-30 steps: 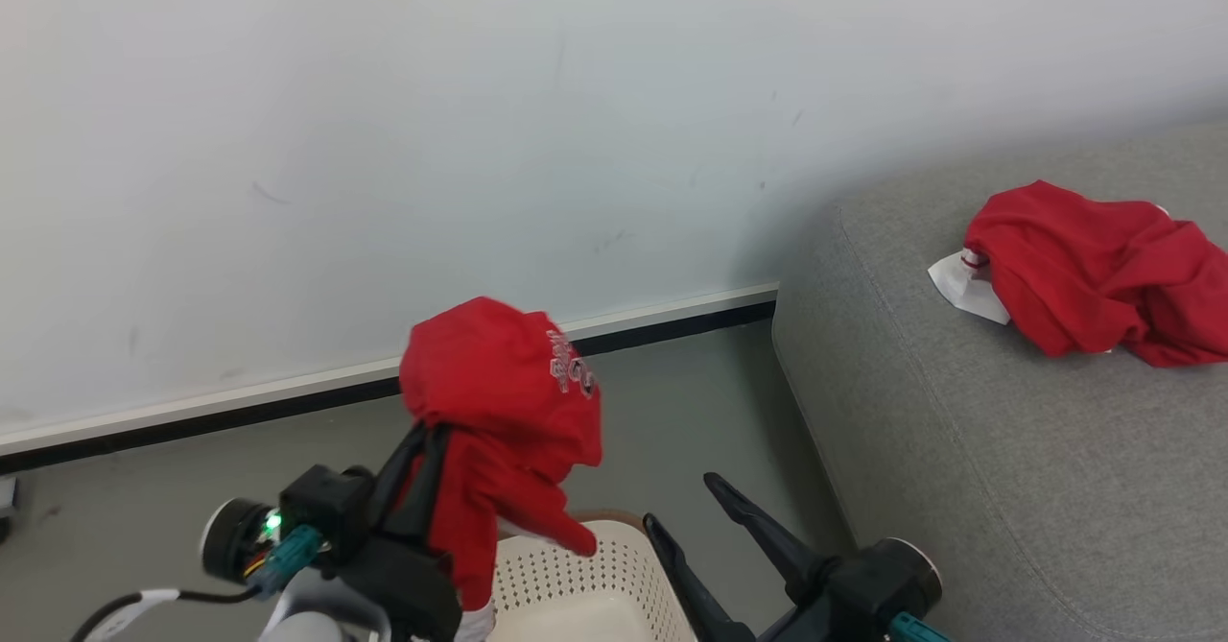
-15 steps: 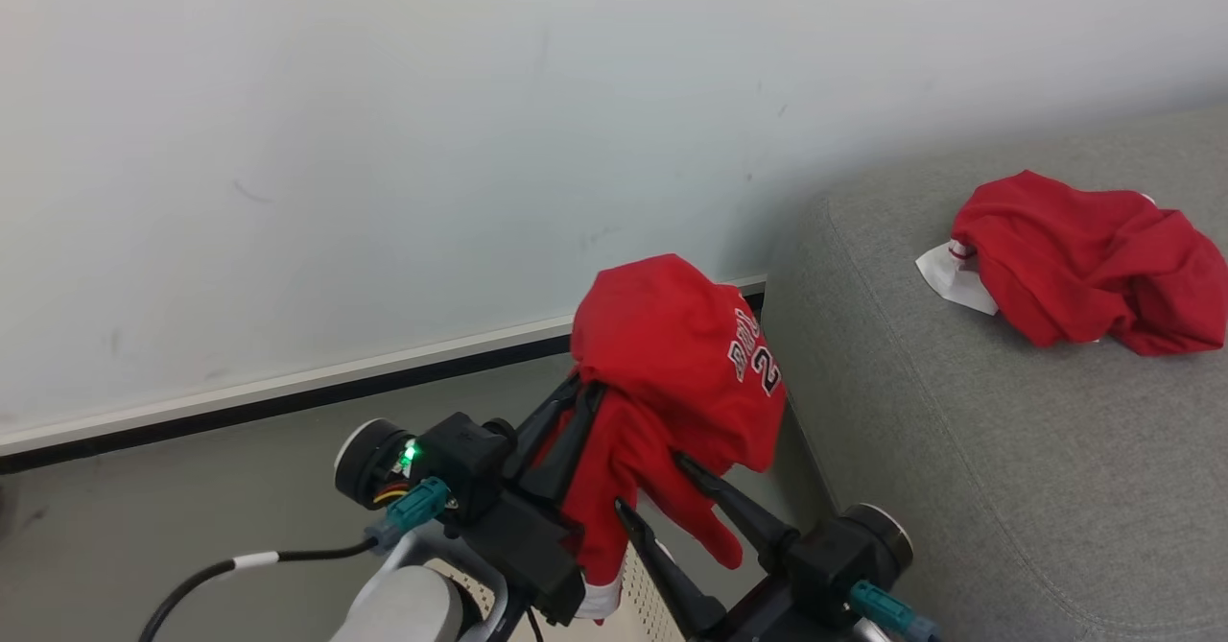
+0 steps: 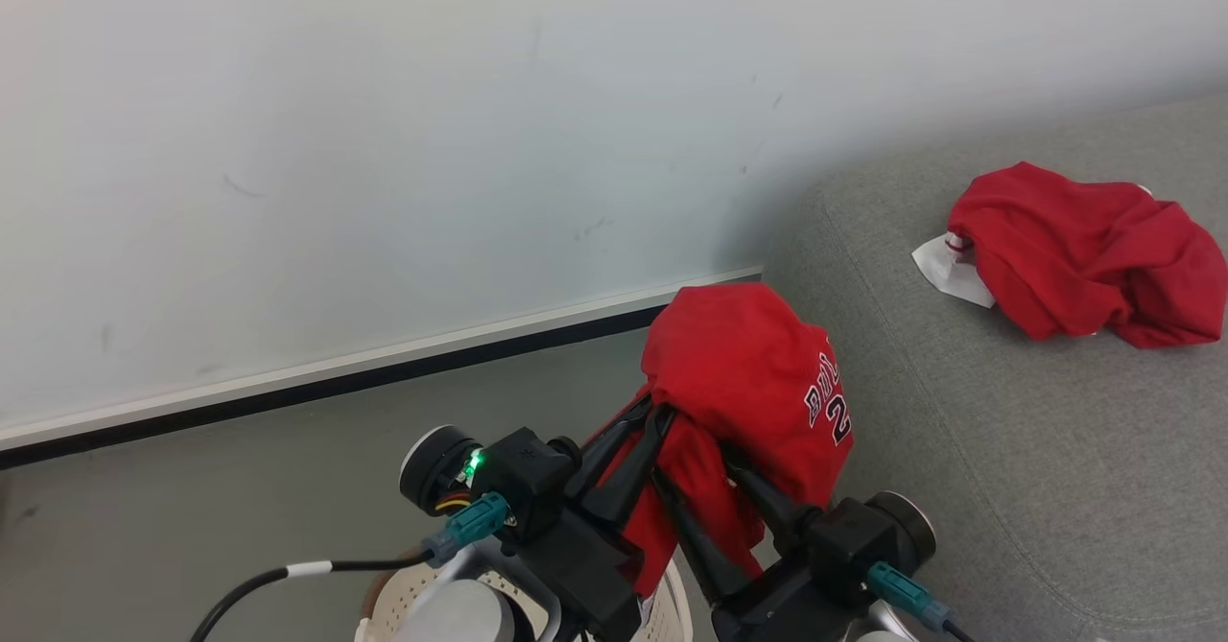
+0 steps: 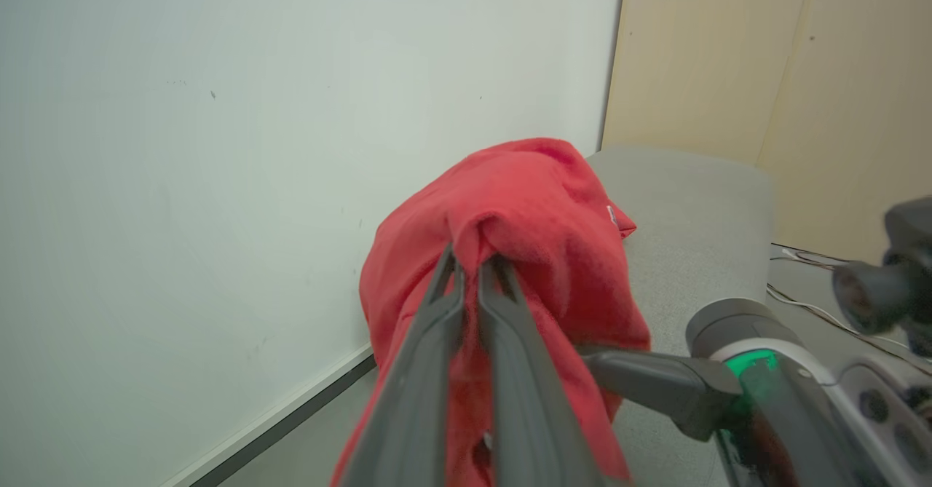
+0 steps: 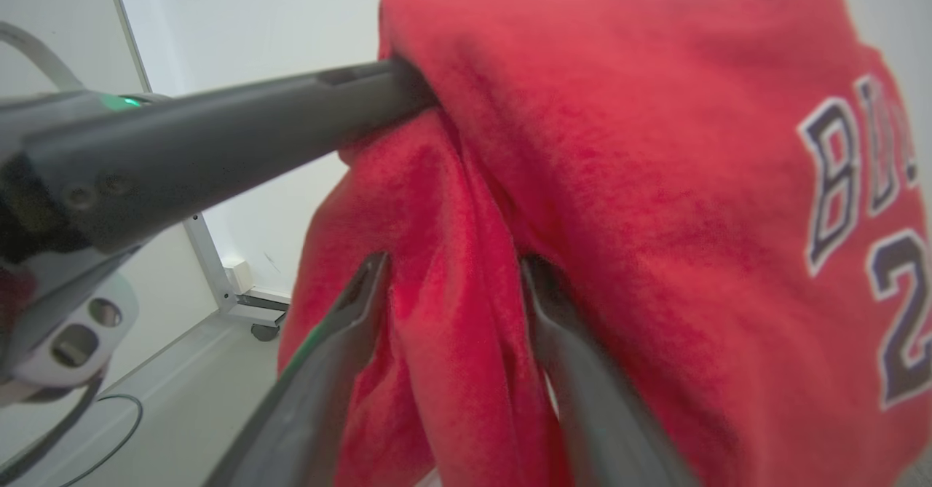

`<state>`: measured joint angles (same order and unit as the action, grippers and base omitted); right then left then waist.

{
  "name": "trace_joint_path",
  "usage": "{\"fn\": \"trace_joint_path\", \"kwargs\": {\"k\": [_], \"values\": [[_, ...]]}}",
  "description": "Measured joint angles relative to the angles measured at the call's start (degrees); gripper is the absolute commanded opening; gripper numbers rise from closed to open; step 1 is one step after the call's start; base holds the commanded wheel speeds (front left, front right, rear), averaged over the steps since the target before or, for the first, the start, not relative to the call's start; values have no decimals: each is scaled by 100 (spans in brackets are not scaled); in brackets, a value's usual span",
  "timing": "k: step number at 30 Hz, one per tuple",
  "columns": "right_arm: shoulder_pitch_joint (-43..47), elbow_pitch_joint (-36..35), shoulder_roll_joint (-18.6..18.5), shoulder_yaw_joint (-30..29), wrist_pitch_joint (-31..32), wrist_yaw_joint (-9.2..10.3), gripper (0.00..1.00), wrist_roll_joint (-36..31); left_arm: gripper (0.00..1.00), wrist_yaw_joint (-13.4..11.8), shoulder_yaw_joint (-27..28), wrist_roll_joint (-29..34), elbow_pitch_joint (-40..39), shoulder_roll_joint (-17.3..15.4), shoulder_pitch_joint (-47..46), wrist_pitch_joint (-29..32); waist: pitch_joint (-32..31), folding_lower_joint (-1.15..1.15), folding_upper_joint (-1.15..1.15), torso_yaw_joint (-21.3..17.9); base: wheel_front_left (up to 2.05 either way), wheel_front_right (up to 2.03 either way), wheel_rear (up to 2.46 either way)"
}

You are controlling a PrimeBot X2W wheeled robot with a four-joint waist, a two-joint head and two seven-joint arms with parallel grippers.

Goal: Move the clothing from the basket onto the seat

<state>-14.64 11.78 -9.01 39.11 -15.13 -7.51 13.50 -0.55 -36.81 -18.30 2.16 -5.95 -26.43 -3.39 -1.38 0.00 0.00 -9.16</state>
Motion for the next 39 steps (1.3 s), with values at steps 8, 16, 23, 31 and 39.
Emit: {"fn": "trace_joint_path", "kwargs": {"k": [8, 16, 23, 31, 39], "values": [[-3, -71, 31, -79, 0, 0, 0, 9, 0, 23, -18, -41, 24, -16, -2, -73, 47, 0, 0, 19, 0, 0, 0], [9, -181, 64, -216, 0, 0, 0, 57, 99, 37, -10, -74, 143, -111, 5, -197, 61, 0, 0, 2, 0, 0, 0], [123, -232, 89, -392, 0, 0, 0, 59, 100, -2, -63, 12, 213, -207, 15, -222, 54, 0, 0, -7, 0, 0, 0], [126, -281, 107, -590, 0, 0, 0, 14, 100, -31, -94, 10, 207, -225, 11, -193, 74, 0, 0, -47, 0, 0, 0], [126, -416, 134, -865, 0, 0, 0, -62, 100, -47, -74, 2, 165, -375, -24, -144, 155, 0, 0, -286, 0, 0, 0]]}}
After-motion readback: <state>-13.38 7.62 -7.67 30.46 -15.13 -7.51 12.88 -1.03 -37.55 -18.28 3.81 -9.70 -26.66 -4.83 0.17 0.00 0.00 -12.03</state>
